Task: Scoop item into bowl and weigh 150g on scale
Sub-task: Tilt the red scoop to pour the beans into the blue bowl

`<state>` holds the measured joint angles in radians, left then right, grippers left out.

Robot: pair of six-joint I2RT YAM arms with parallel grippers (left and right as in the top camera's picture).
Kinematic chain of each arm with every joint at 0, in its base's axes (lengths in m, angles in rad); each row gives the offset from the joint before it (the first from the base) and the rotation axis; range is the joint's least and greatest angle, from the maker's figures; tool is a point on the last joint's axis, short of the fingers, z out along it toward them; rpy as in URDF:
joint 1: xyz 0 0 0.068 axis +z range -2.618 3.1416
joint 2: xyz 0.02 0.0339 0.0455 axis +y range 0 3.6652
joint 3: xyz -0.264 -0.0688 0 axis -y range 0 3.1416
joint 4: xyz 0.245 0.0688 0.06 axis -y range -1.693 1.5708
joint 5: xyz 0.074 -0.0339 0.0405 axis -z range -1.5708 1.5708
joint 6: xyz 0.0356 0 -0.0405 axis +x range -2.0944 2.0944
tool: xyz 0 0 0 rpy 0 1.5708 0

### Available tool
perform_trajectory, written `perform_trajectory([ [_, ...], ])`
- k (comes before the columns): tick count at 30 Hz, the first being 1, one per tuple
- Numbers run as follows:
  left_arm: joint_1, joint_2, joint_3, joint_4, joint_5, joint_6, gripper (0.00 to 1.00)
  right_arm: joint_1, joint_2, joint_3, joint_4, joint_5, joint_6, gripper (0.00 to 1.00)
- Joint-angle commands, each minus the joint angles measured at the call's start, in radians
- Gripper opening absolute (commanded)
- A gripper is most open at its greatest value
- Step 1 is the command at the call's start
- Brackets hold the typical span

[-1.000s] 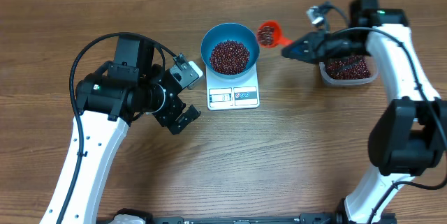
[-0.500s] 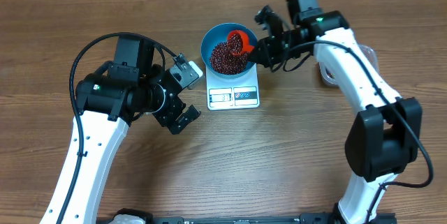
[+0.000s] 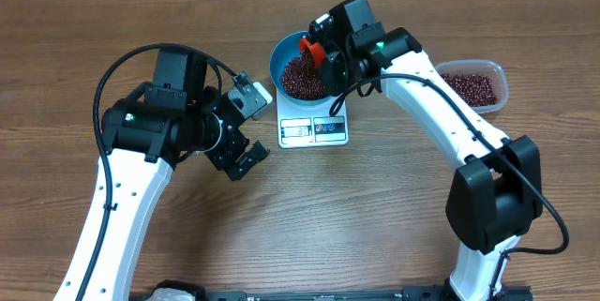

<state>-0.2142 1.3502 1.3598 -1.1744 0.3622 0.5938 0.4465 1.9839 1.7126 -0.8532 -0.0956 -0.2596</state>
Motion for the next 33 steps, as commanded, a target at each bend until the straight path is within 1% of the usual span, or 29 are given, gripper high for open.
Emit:
perform_trajectory([
  [1,0.005,-0.015,-0.003,0.003,0.000,-0.018,1.00,-0.003,-0.071,0.024,0.011,0.054,-0.012,0.04],
  [6,0.005,-0.015,-0.003,0.003,0.000,-0.018,1.00,-0.002,-0.101,0.024,0.011,0.056,-0.060,0.04],
  [12,0.005,-0.015,-0.003,0.003,0.000,-0.018,1.00,-0.002,-0.122,0.024,0.011,0.133,-0.063,0.04],
  [20,0.005,-0.015,-0.003,0.003,0.000,-0.018,1.00,0.003,-0.124,0.024,0.004,0.159,-0.063,0.04],
  [29,0.005,-0.015,-0.003,0.003,0.000,-0.018,1.00,0.084,-0.132,0.024,0.008,0.325,-0.113,0.04],
  [33,0.005,-0.015,-0.003,0.003,0.000,-0.018,1.00,0.105,-0.132,0.024,0.008,0.335,-0.112,0.04],
])
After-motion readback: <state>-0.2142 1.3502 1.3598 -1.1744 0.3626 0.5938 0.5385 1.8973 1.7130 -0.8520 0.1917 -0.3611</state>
